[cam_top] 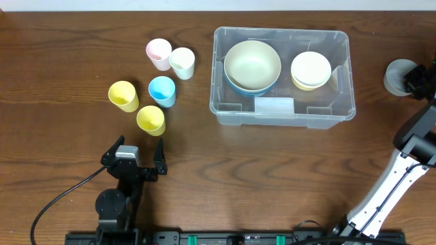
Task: Pack container
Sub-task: 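Move the right gripper right and grasp the grey bowl rim, then lift the grey bowl and carry it over the white bowl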
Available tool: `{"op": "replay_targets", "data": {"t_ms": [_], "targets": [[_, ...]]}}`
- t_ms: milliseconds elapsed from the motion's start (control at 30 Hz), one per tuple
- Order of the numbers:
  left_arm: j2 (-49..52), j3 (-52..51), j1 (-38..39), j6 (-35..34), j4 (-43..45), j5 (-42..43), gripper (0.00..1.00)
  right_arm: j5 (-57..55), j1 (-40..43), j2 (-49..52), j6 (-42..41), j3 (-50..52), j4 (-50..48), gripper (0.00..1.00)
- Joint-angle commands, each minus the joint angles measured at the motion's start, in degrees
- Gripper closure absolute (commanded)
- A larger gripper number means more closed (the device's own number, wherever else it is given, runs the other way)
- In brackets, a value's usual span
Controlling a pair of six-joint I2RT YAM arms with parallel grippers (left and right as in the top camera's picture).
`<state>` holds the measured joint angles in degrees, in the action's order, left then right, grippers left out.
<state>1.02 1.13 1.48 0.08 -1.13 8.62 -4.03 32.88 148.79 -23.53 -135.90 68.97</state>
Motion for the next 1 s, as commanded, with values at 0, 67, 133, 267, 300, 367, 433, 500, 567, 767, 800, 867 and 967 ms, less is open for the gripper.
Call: {"op": "replay_targets", "data": {"t_ms": [0, 67, 133, 267, 300, 367, 433, 500, 567, 767, 800, 867, 967], "targets": [[0.02, -0.87, -0.39, 0.74, -2.08, 1.25, 0.02, -0.44, 0.57, -0.09, -0.28, -0.17, 1.42, 0.98], [0.02, -0.87, -0.39, 0.76, -2.08, 1.22, 0.02, -0.44, 0.61, -0.37, -0.28, -0.24, 2.51, 0.99], [0.02, -0.87, -0.39, 0.76, -2.08, 1.22, 0.02, -0.44, 0.59, -1.2, -0.81, -0.24, 3.61, 0.99], [0.02, -0.87, -0.39, 0.76, -2.08, 1.22, 0.02, 1.84, 0.59, -5.31, -1.31, -0.24, 4.48, 0.99], [0.02, -0.87, -0.39, 0.76, -2.08, 1.22, 0.02, 2.97, 0.61, -6.84, -1.31, -0.24, 4.5, 0.99], [0.02, -0.87, -0.39, 0.76, -2.08, 1.22, 0.02, 6.16, 0.59, -10.86, -1.33, -0.24, 4.17, 0.99], [0.02, -0.87, -0.39, 0.76, -2.08, 1.22, 0.02, 10.84, 0.46, -15.17, -1.86, -0.24, 3.76, 0.99], [0.02, -0.87, -0.39, 0.76, -2.08, 1.22, 0.02, 17.92, 0.09, -20.65, -2.16, -0.24, 3.04, 0.99], [0.02, -0.87, -0.39, 0.76, -2.08, 1.22, 0.02, 21.66, -0.52, -24.17, -2.16, -0.24, 2.8, 0.99], [0.02, -0.87, -0.39, 0.76, -2.08, 1.22, 0.02, 25.27, -7.98, -34.91, 0.52, -0.24, 3.08, 0.99], [0.02, -0.87, -0.39, 0.76, -2.08, 1.22, 0.02, 25.27, -9.7, -35.76, 1.6, -0.24, 3.32, 0.99], [0.02, -0.87, -0.39, 0.76, -2.08, 1.25, 0.02, 25.24, -13.92, -36.7, 3.58, -0.24, 4.17, 0.99], [0.02, -0.87, -0.39, 0.76, -2.08, 1.22, 0.02, 23.04, -19.74, -36.26, 4.94, -0.2, 5.84, 0.99]]}}
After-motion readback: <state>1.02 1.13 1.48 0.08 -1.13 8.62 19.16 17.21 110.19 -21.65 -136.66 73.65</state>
